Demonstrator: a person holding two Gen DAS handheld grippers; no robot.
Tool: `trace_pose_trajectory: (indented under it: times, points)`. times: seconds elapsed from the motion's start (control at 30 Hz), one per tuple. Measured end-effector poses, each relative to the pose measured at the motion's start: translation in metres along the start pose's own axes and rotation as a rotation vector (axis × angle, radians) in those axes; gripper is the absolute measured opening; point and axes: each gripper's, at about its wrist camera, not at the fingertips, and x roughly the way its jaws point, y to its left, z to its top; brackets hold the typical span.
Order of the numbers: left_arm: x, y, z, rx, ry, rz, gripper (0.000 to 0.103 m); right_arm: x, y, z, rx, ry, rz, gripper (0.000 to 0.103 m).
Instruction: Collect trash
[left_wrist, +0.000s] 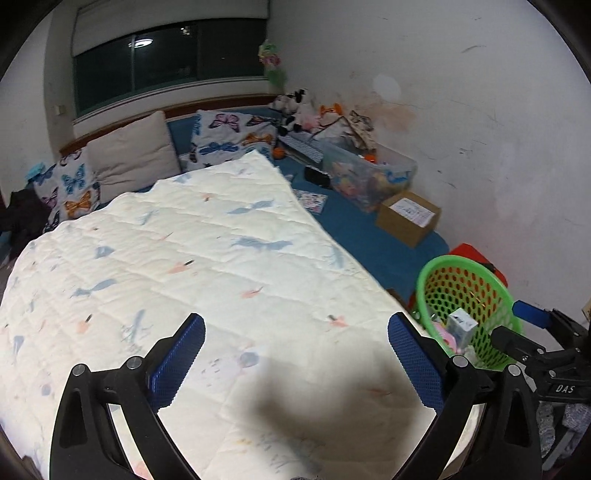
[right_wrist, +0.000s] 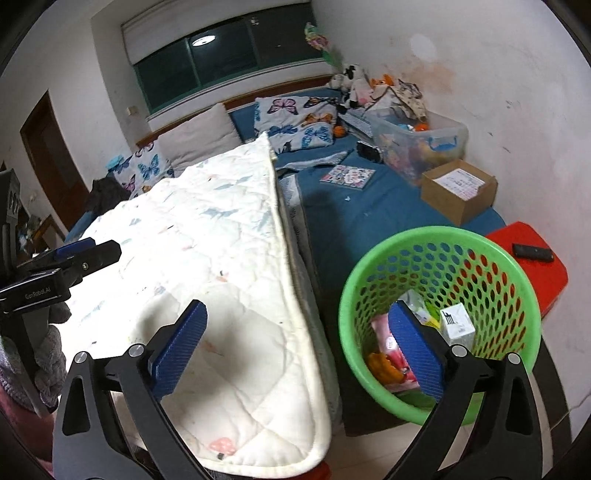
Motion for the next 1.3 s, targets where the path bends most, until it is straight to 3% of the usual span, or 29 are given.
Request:
trace_pose_trajectory:
  times: [0.7,1.3]
  points:
    - [-0.049,0.072,-0.036,-0.13,-0.053,0.159,0.096,0.001,0.049,0.009,-0.08,-0.015,0.041,0.098]
    - [-0.056,0.072,-0.046,-0.135,-0.06,0.225,0.096,-0.001,0.06,0.002,-0.079,-0.019,0.059,0.099]
